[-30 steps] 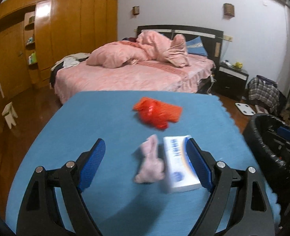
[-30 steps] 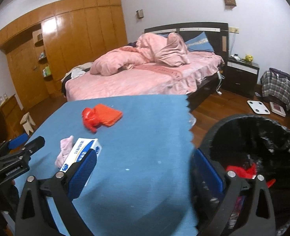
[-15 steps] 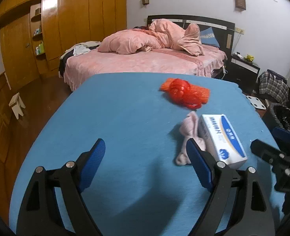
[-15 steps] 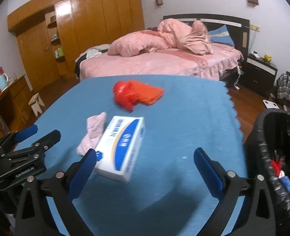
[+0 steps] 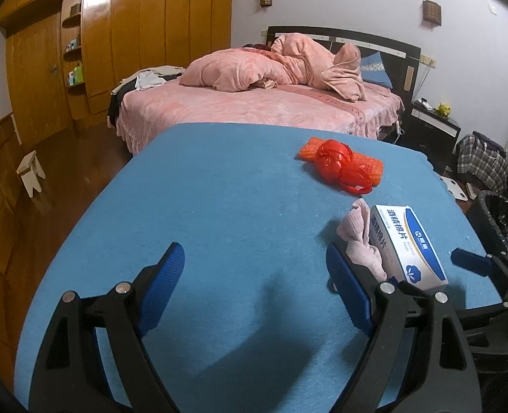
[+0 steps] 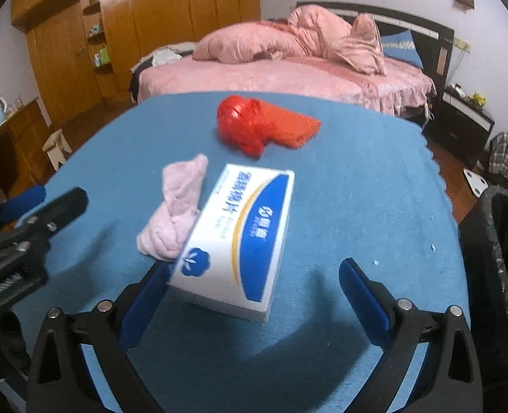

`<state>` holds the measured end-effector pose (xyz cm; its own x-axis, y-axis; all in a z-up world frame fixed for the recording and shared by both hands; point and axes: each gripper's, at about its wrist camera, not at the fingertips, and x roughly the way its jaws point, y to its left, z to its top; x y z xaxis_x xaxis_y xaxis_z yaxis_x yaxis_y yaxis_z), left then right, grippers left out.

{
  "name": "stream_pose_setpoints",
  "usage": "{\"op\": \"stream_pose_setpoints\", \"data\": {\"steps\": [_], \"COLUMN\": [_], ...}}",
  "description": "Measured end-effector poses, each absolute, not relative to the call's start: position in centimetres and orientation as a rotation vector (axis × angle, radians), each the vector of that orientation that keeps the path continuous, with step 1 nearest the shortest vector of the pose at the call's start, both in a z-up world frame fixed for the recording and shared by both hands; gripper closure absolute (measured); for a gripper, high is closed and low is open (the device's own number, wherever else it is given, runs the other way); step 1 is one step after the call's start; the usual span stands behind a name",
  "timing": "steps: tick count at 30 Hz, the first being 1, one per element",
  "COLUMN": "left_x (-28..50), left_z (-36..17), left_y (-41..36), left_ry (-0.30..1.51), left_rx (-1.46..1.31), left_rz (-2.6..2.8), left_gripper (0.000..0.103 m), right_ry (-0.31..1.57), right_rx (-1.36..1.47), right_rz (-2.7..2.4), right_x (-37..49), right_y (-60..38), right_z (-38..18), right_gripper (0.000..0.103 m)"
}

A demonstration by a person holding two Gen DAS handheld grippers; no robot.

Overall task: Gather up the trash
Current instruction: 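Move both tools back to the table toward the pink sock and white box, then grasp the white alcohol pads box with the right tool while the left tool approaches the pink sock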

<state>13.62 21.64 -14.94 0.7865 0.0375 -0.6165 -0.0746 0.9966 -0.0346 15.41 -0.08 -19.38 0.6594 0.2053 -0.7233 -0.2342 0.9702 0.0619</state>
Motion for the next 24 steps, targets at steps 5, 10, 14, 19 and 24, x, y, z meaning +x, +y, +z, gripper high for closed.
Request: {"op": "stream_pose_setpoints", "data": {"steps": [5, 10, 14, 19, 24], "left_x": [13.5, 13.4, 13.4, 13.5, 13.8], "left_z": [-15.2, -15.4, -15.3, -15.2, -15.1], "left_y": [21.3, 21.0, 21.1, 21.2, 20.9], "left_ry": [0.667, 0.671, 0.671, 0.674, 0.676], "left_rx": [-0.07, -0.066, -0.071, -0.073, -0.07], "left_rz": [0.055, 0.05, 0.056, 0.06, 0.053], "left_gripper": [0.021, 0.021, 0.021, 0.021, 0.021], "right_ry": [0.811, 0.793, 0.785, 0.819, 0.85], "right_rx": [-0.005, 0.026, 0.009, 0.02, 0.03], "right_rz": [0.19, 0.2, 0.229, 0.245, 0.276], "right_x": [15.7, 16.0, 17.0, 18.3, 18.6], "right_y": [-1.8, -2.8, -2.3, -1.8, -1.6], "right_z": [-19.4, -19.1, -19.0, -19.3, -19.9], "right_gripper": [0.006, 0.006, 0.006, 0.018, 0.047]}}
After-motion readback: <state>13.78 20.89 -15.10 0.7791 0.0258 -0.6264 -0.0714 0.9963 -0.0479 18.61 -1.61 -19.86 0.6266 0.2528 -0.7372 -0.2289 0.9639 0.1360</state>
